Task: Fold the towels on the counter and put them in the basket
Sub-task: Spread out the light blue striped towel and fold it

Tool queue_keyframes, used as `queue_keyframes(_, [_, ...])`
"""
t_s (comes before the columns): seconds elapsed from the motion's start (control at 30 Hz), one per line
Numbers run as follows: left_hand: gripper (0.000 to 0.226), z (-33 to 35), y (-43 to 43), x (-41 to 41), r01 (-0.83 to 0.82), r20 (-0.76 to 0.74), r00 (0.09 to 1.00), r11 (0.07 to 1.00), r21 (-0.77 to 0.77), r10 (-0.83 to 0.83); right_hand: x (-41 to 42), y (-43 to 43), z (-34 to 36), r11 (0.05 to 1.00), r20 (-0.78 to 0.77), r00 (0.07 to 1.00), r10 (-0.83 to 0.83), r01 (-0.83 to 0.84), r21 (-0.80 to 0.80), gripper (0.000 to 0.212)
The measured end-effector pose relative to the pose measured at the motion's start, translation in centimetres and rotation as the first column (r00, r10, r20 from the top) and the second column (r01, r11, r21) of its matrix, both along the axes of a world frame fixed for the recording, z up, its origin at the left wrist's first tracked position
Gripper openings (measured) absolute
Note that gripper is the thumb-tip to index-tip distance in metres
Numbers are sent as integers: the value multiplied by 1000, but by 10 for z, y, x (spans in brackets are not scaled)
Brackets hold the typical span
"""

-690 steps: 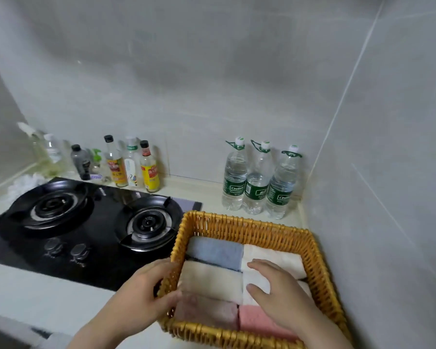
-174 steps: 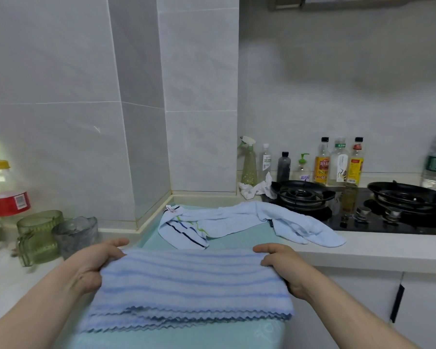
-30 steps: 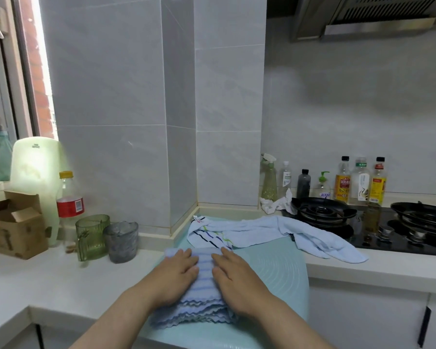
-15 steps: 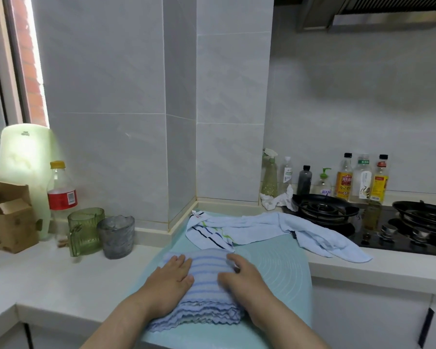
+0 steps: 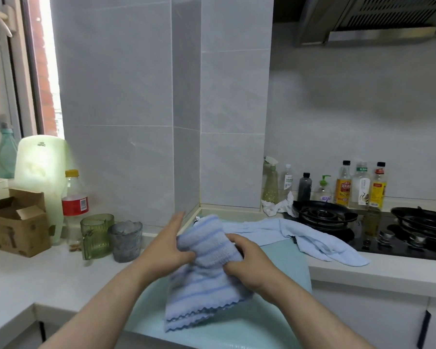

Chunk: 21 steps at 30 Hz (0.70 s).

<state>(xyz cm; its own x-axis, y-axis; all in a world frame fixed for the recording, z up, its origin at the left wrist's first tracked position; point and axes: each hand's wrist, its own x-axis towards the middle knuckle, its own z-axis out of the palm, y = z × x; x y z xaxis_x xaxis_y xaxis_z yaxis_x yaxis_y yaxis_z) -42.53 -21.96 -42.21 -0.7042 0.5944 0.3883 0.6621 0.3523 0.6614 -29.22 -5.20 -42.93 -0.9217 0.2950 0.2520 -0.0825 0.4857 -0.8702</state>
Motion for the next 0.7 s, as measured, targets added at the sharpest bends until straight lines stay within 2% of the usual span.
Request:
queue_keyframes(0.03, [102, 17, -1, 4, 61, 28, 998, 997, -37, -60, 6, 2, 9, 999, -15, 1000, 27, -26, 33, 58])
queue_keyframes(0.1, [89, 43, -1, 11, 211, 89, 976, 969, -126, -200, 19, 3, 25, 995, -38, 997, 72, -70, 69, 61])
queue_keyframes(0.2, [41, 69, 0, 25, 282, 131, 957, 939, -196, -260, 35, 6, 44, 990, -48, 994, 95, -89, 105, 62])
queue_keyframes(0.27, [22, 81, 1, 35, 270, 181, 953, 954, -134, -244, 43, 13, 50, 992, -71, 991, 111, -106, 71, 58])
queue_keyframes(0.33, [20, 88, 2, 45, 277, 294, 917, 961, 22, -271, 50, 23, 49, 990, -134, 989, 65, -80, -113, 51])
queue_keyframes(0.4, [26, 89, 2, 53, 221, 397, 875, 958, 181, -277, 55, 33, 37, 924, -153, 988, -10, -49, -379, 71])
queue_keyframes(0.43, [32, 87, 3, 55, 170, 459, 845, 952, 255, -274, 58, 36, 30, 881, -140, 990, 2, -68, -468, 82])
queue_keyframes(0.47, [38, 82, 5, 55, 122, 522, 807, 942, 312, -277, 61, 35, 24, 839, -132, 991, 33, -100, -534, 82])
queue_keyframes(0.57, [50, 62, 14, 57, 32, 688, 664, 930, 367, -294, 63, 34, 19, 798, -70, 997, 24, -61, -599, 55])
queue_keyframes(0.63, [40, 45, 19, 57, -24, 774, 573, 938, 346, -271, 59, 40, 20, 820, 22, 998, -55, 58, -570, 33])
queue_keyframes(0.7, [26, 29, 22, 54, -71, 831, 477, 930, 361, -286, 53, 45, 16, 845, 130, 989, -69, 127, -520, 24])
